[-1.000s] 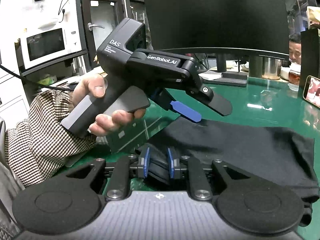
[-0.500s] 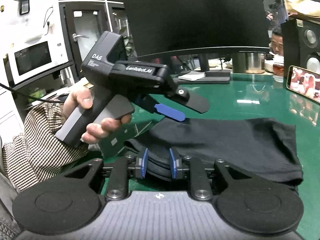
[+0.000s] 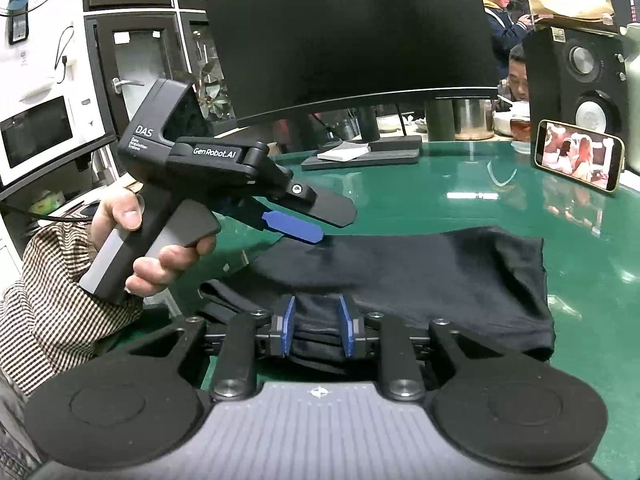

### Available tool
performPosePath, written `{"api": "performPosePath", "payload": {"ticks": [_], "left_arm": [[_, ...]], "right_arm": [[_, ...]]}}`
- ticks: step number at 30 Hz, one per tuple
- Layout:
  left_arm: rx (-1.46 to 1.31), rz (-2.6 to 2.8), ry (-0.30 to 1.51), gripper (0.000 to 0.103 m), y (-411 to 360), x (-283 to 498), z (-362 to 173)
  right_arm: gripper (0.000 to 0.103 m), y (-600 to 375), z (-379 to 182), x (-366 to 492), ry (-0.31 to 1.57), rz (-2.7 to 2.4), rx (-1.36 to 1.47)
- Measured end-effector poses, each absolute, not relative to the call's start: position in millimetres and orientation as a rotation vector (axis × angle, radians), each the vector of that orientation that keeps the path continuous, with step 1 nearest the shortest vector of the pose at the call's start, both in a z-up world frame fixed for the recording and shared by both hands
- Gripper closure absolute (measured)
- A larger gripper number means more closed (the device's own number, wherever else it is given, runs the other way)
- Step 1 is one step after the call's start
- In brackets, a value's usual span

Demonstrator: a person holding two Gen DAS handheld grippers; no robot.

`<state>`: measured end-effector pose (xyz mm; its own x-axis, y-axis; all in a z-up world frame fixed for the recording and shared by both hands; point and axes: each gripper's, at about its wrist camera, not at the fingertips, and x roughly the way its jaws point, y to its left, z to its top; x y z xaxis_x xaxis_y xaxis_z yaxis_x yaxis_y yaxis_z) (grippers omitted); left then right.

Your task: Fold clothes

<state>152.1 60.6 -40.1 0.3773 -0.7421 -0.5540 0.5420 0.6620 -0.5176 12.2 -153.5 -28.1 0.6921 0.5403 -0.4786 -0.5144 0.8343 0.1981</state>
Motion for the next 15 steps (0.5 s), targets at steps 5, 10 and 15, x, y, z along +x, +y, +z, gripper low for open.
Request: {"api": "performPosePath", "payload": {"ticks": [5, 10, 15], "left_arm": [[-0.268, -0.834, 0.845, 0.0, 60.5, 152.1, -40.6], [-0.267, -0.834, 0.842, 0.0, 60.5, 152.1, -41.1], [-0.269, -0.833, 0.842, 0.0, 60.3, 151.8, -40.8]], "right_arm": [[0.075, -154.0, -27.2, 12.2, 0.551, 0.594, 0.048], [0.074, -153.5, -27.2, 12.0, 0.551, 0.597, 0.047], [0.074, -154.0, -27.2, 11.9, 0.551, 0.597, 0.051]]}}
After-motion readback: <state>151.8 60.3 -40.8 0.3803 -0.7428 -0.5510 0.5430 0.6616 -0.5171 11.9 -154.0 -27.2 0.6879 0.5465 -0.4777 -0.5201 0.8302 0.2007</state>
